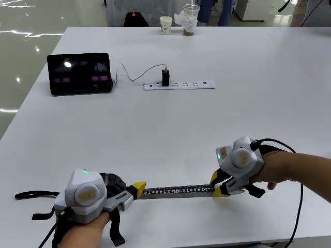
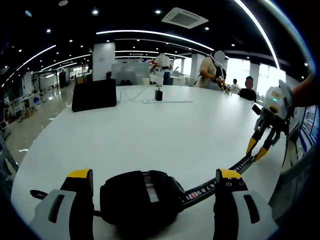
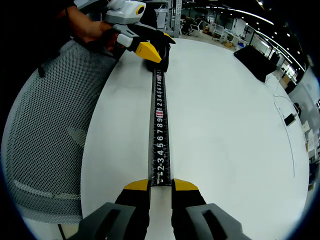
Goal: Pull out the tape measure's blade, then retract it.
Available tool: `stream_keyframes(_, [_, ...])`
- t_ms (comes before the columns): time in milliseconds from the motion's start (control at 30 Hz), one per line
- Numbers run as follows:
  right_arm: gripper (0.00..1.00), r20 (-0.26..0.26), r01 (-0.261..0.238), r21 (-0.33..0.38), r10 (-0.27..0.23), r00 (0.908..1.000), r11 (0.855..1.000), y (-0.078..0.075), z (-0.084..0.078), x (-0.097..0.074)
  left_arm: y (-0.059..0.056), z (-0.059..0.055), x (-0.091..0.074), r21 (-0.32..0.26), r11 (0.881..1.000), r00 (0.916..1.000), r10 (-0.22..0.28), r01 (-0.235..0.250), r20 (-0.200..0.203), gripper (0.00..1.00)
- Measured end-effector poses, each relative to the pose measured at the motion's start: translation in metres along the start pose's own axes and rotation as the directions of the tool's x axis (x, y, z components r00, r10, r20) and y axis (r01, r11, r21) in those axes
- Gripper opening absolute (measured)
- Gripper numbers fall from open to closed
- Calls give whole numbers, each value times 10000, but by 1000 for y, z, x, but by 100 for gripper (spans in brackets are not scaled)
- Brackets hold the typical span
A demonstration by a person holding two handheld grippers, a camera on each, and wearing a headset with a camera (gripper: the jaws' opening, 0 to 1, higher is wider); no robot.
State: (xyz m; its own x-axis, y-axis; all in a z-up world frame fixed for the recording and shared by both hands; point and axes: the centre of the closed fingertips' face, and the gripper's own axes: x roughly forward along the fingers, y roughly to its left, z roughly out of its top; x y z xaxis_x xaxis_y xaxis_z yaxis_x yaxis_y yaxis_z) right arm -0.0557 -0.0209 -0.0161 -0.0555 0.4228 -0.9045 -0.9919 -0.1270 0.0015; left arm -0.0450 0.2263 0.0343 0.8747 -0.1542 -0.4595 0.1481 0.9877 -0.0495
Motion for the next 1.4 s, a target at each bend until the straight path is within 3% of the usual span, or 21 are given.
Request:
stream_keyframes(267, [12, -183, -90, -75, 89, 9998, 9999, 0, 0, 1, 1, 0, 0, 78, 10000, 10000, 34, -34, 11, 98])
stream_keyframes(367, [12, -193, -100, 206, 104, 9998, 9997, -1, 0, 1, 1, 0, 0, 109, 9999, 10000, 34, -34, 16, 96])
stream_keyframes(467, [12, -35, -108, 964, 112, 9999, 9953, -2, 1, 1, 2, -1, 0, 146, 9999, 10000, 60, -60, -9, 93])
stream_keyframes(633, [12, -160, 52, 695, -41, 9999, 9976, -1, 0, 3, 2, -4, 0, 176, 9998, 9999, 59, -57, -151, 87])
stream_keyframes(767, [11, -234, 92, 1110, -67, 9997, 9938, -3, 0, 2, 5, -5, -1, 149, 9997, 9996, 193, -190, -204, 81])
stream_keyframes(1000, [11, -486, -100, 1103, 155, 9987, 9938, -4, 1, 2, 18, -12, -3, -182, 9969, 9952, 755, -768, -625, 73])
stream_keyframes(1333, [11, -985, -386, 1416, 529, 9937, 9892, -5, 1, 2, 21, -21, -5, -593, 9938, 9895, 863, -936, -1158, 69])
stream_keyframes(1367, [11, -1048, -396, 1398, 546, 9930, 9894, -5, 1, 3, 21, -22, -5, -719, 9931, 9893, 832, -922, -1202, 68])
stream_keyframes(1400, [11, -1137, -394, 1412, 557, 9920, 9892, -4, 1, 3, 15, -26, -5, -1212, 9905, 9878, 470, -653, -1482, 65])
